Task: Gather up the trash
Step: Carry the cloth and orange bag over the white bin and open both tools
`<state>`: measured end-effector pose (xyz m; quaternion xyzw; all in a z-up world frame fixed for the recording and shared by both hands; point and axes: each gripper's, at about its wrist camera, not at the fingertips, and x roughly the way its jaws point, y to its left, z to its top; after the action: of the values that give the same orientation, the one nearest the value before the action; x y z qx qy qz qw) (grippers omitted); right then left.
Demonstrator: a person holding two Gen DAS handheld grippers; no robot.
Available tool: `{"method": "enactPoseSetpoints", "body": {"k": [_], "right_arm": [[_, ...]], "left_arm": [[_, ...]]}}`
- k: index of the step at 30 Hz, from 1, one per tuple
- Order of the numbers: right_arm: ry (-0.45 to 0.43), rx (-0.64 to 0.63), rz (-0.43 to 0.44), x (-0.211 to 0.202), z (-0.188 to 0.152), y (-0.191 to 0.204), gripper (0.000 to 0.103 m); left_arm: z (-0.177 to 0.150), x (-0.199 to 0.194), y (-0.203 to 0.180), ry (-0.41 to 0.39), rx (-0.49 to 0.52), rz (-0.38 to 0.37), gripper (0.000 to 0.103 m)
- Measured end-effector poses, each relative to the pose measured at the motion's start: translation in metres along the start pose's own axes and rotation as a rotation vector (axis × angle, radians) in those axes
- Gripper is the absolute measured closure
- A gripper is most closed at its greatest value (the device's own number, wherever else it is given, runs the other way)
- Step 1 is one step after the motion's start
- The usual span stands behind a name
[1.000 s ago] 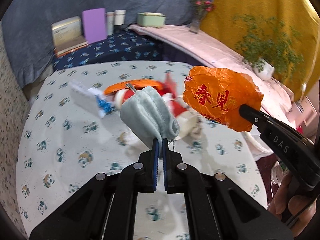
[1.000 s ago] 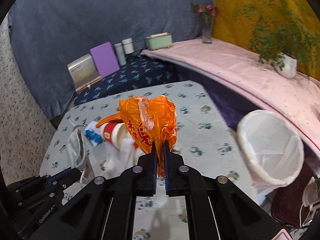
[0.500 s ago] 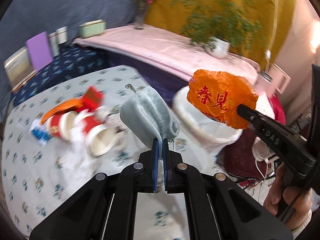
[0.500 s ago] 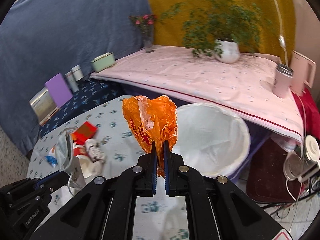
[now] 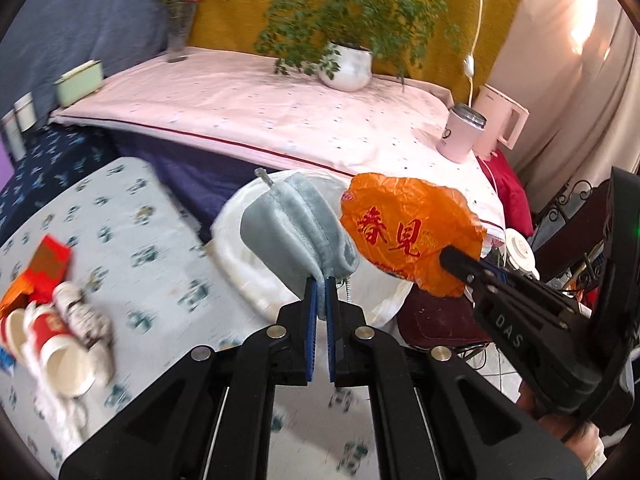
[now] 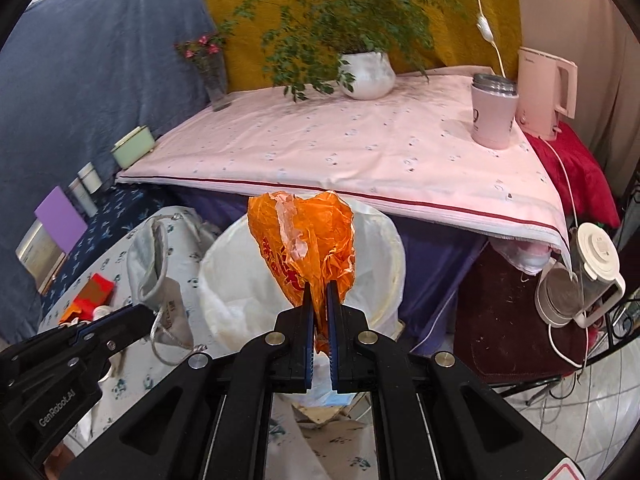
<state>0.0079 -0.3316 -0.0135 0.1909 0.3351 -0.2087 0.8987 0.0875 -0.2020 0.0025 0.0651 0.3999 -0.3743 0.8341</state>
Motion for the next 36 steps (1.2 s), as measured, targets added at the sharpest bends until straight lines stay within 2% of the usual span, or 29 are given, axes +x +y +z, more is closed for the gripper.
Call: {"method": "enactPoseSetpoints", "body": {"k": [6, 11, 12, 13, 15, 19, 23, 24, 26, 28, 36], "right_arm": [[0.014, 0.018, -0.017, 0.023, 0.007, -0.014, 0.097], [0.02, 0.02, -0.014, 0.037, 0.015, -0.017, 0.097], [0.021, 0.02, -0.013, 0.04, 0.016, -0.017, 0.097], [0.024, 0.019, -0.01, 0.042, 0.017, -0.016, 0.097], [0.025, 0.016, -0.006, 0.045, 0.019, -0.013, 0.097], [0.03, 0.005, 0.007, 0.052, 0.022, -0.007, 0.097], [0.034, -0.014, 0.014, 0.058, 0.022, 0.002, 0.089], [0.035, -0.02, 0.015, 0.059, 0.022, 0.004, 0.085], [0.03, -0.034, 0.013, 0.059, 0.022, 0.009, 0.067], [0.015, -0.047, 0.011, 0.056, 0.022, 0.015, 0.062], [-0.023, -0.081, 0.044, 0.029, 0.022, 0.041, 0.06]], "left_arm": [[0.009, 0.043, -0.003, 0.048, 0.006, -0.052, 0.097], [0.014, 0.062, 0.002, 0.058, -0.008, -0.04, 0.093], [0.015, 0.062, 0.005, 0.055, -0.016, -0.037, 0.086], [0.016, 0.062, 0.007, 0.052, -0.023, -0.032, 0.076], [0.017, 0.059, 0.011, 0.039, -0.034, -0.016, 0.064], [0.016, 0.052, 0.02, 0.02, -0.049, 0.016, 0.058], [0.015, 0.046, 0.034, 0.007, -0.097, 0.061, 0.048], [0.014, 0.043, 0.037, 0.002, -0.103, 0.069, 0.048], [0.011, 0.038, 0.042, -0.007, -0.112, 0.097, 0.044], [0.008, 0.032, 0.047, -0.02, -0.116, 0.126, 0.041], [-0.01, -0.004, 0.071, -0.061, -0.167, 0.218, 0.034]]}}
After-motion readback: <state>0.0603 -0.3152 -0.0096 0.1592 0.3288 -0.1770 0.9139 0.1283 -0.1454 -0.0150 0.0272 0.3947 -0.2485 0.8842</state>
